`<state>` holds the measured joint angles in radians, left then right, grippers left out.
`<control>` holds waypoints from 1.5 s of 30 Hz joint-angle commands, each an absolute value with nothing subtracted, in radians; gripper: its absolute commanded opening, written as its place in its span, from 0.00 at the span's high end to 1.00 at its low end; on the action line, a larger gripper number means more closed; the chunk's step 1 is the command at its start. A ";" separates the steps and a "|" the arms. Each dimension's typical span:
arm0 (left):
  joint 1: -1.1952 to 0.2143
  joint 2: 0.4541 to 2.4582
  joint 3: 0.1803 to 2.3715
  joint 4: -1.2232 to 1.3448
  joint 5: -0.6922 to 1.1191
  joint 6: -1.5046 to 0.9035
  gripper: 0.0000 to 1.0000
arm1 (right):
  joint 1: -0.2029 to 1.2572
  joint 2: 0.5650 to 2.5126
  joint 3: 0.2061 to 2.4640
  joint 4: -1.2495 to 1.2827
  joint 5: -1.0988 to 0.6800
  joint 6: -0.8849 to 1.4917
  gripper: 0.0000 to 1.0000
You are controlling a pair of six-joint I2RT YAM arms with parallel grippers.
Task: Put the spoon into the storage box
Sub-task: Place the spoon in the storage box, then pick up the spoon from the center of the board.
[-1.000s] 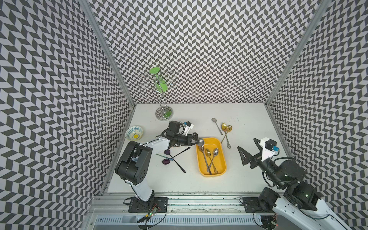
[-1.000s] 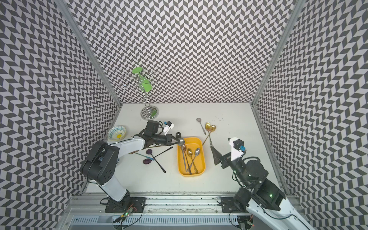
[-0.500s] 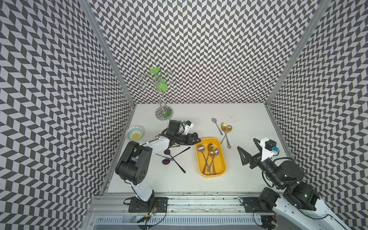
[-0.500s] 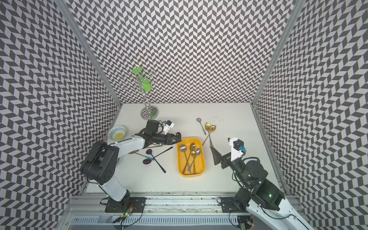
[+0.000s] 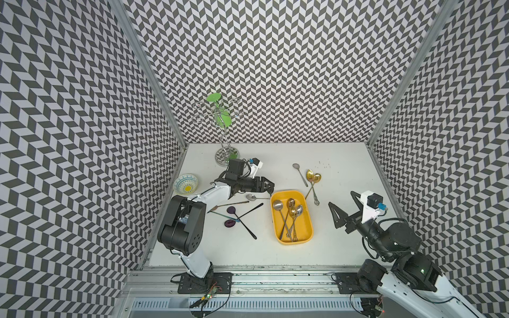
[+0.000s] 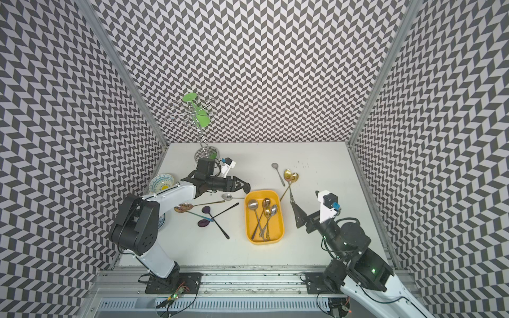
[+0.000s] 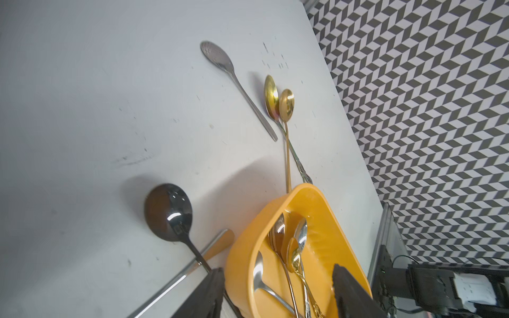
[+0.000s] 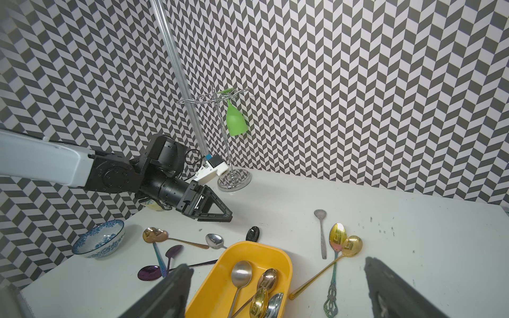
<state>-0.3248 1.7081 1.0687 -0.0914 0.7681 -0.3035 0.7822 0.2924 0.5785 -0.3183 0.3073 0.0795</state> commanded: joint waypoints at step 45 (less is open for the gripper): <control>-0.313 2.223 1.532 -0.522 0.774 -0.011 0.48 | 0.776 0.267 0.566 -0.267 0.301 0.084 0.01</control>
<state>-0.3134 2.1937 1.5246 -0.4850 0.7719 -0.0341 0.7811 0.2779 0.5724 -0.3103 0.3019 0.0792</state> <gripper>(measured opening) 0.522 0.993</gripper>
